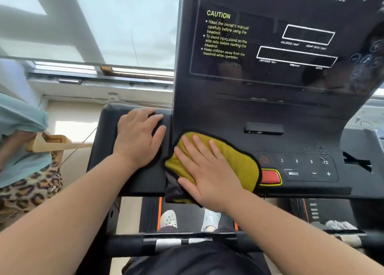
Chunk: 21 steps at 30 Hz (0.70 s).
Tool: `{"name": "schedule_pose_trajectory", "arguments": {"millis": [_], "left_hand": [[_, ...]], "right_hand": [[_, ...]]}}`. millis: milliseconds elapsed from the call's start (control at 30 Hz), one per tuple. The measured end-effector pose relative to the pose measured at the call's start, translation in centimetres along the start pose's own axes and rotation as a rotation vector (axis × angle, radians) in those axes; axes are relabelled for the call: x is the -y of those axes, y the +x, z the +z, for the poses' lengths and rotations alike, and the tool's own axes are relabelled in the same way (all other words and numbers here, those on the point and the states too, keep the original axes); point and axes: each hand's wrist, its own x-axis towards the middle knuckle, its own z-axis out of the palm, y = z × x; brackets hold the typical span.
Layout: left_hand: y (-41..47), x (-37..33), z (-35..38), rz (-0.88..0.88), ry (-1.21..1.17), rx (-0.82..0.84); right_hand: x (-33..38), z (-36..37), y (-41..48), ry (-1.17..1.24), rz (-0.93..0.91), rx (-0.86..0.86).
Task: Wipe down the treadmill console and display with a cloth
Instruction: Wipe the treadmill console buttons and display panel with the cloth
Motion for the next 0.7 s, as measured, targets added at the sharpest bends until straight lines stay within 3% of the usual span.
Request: {"name": "schedule_pose_trajectory", "arguments": {"millis": [100, 167, 267, 367, 467, 600, 700], "left_hand": [[0.0, 0.0, 0.2, 0.033, 0.008, -0.027], [0.0, 0.1, 0.3, 0.048, -0.007, -0.036], [0.0, 0.3, 0.4, 0.049, -0.068, -0.071], [0.0, 0.7, 0.3, 0.034, -0.173, -0.109], [0.1, 1.4, 0.4, 0.038, -0.284, -0.155], [0.4, 2.0, 1.1, 0.044, -0.331, -0.204], [0.4, 1.9, 1.2, 0.042, -0.344, -0.232]], "right_hand": [[-0.8, 0.8, -3.1, -0.006, 0.046, -0.015], [-1.9, 0.7, -3.6, 0.01, 0.182, -0.022], [-2.7, -0.6, -0.9, 0.038, 0.43, -0.03], [-1.9, -1.5, 2.8, 0.009, 0.474, -0.05], [-1.6, -1.7, 3.9, -0.024, 0.379, -0.033], [-0.3, -1.1, 2.6, 0.034, 0.027, 0.016], [0.4, -0.3, 0.0, 0.042, -0.074, 0.044]]}}
